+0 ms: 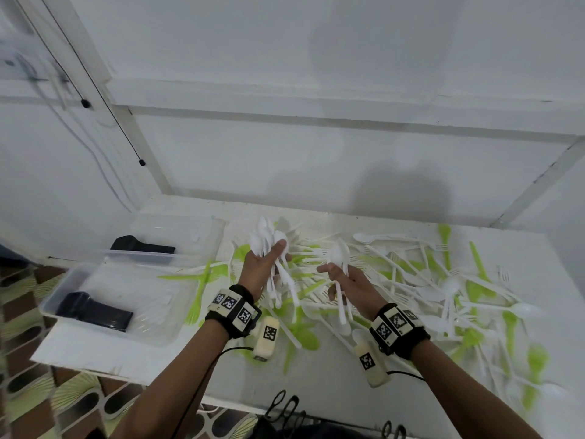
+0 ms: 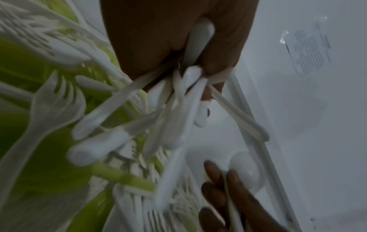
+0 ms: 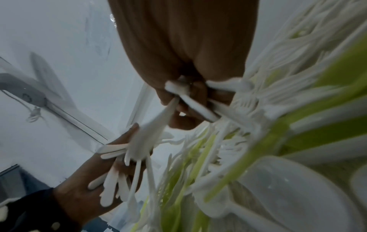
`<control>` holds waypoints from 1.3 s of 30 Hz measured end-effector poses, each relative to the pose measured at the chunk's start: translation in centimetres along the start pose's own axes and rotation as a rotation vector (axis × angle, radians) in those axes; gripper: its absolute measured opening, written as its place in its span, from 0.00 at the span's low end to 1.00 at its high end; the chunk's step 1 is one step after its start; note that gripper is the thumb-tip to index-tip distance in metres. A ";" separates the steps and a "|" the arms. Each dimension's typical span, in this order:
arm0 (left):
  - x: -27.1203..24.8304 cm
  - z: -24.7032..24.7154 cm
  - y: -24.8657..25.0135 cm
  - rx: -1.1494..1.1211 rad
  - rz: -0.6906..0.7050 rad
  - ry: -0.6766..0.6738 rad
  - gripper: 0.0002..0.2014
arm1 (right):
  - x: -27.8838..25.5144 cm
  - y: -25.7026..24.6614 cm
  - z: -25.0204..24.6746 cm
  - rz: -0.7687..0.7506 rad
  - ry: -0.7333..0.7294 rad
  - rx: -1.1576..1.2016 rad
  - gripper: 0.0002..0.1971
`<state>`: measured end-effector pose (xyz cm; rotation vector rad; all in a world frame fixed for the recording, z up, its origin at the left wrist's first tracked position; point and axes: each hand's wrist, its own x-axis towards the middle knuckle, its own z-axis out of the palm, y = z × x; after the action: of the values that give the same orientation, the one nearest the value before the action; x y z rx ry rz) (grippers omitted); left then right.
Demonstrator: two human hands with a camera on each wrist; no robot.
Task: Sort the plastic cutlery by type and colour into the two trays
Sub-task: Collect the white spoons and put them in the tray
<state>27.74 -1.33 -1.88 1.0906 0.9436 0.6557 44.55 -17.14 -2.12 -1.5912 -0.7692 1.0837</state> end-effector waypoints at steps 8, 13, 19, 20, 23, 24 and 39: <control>-1.2 2.2 -1.2 0.178 0.008 -0.083 0.12 | 0.6 -1.3 1.5 -0.144 0.010 -0.218 0.16; -1.3 2.2 -1.0 0.211 -0.006 -0.064 0.11 | 0.3 -1.7 1.8 -0.146 0.009 -0.292 0.19; -2.0 2.2 -0.7 0.101 -0.018 -0.045 0.08 | 0.6 -1.2 1.3 -0.089 0.220 -0.154 0.17; -2.0 2.2 -0.7 0.096 -0.036 -0.059 0.08 | 0.7 -1.1 1.2 -0.084 0.251 -0.124 0.17; -1.8 2.0 -1.3 0.097 -0.056 -0.093 0.13 | 0.7 -0.9 1.3 -0.088 0.258 -0.177 0.18; -1.9 2.1 -1.3 0.104 -0.050 -0.090 0.14 | 0.7 -0.8 1.3 -0.091 0.251 -0.204 0.19; -4.2 4.1 -1.2 0.045 0.040 -0.079 0.13 | -0.3 -1.4 2.1 -0.061 0.267 -0.072 0.12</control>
<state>29.41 -6.98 -1.06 1.1700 0.8741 0.6220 42.54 -16.18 -0.86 -1.7198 -0.6778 0.7864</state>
